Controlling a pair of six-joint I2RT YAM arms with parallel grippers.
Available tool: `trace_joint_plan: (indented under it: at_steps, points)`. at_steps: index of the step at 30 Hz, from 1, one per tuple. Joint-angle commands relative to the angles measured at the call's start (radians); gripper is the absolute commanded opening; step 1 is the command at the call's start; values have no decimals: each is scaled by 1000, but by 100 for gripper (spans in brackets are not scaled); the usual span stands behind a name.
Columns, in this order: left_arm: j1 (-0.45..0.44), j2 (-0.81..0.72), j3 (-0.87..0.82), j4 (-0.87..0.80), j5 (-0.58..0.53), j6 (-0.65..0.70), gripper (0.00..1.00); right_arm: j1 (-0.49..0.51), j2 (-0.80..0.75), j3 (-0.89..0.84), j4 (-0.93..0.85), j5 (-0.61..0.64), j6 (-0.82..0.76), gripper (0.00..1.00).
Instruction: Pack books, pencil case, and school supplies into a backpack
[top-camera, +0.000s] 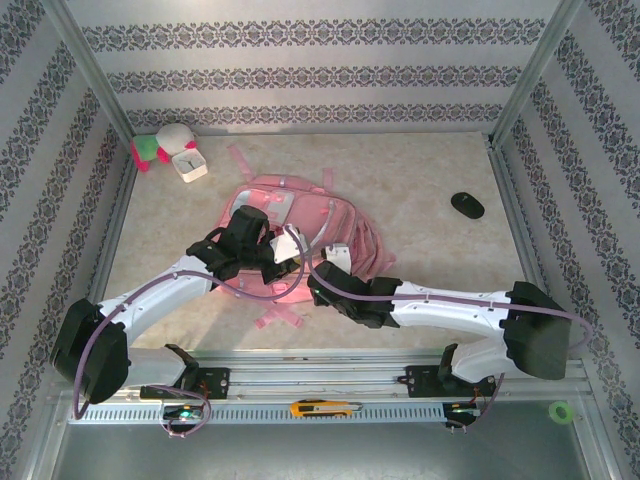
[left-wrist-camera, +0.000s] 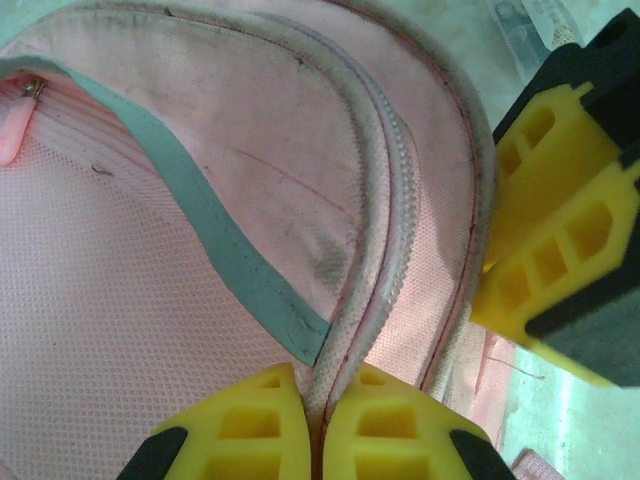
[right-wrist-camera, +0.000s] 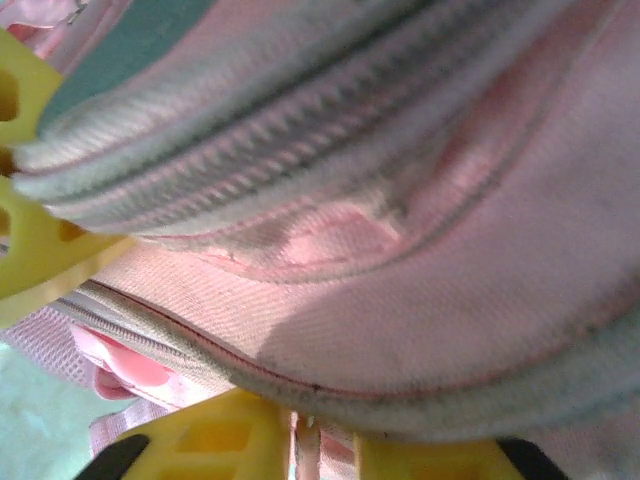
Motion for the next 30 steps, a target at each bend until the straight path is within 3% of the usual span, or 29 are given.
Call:
trace_joint_plan:
  at_steps: [1,5,13,19,22,24,26,30]
  points:
    - [16,-24,29,-37,23,-26,0,-6,-34,13,-116,112,27,14]
    - [32,-11,31,-63,-8,-1,0,-13,-72,9,-191,97,34,9]
    - [53,12,51,-149,-59,112,0,-142,-172,-63,-230,-119,-27,0]
    - [58,1,51,-203,-27,192,0,-293,-231,-150,-97,-397,-219,0]
    - [57,-11,47,-194,-6,157,11,-338,-243,-179,-53,-485,-258,0]
    - [57,-34,46,-171,5,70,32,-358,-246,-196,-46,-499,-261,0]
    - [58,-74,38,-108,-37,-129,49,-363,-246,-203,-44,-505,-271,0]
    - [58,-172,61,-137,-345,-562,59,-360,-247,-215,-23,-526,-270,0]
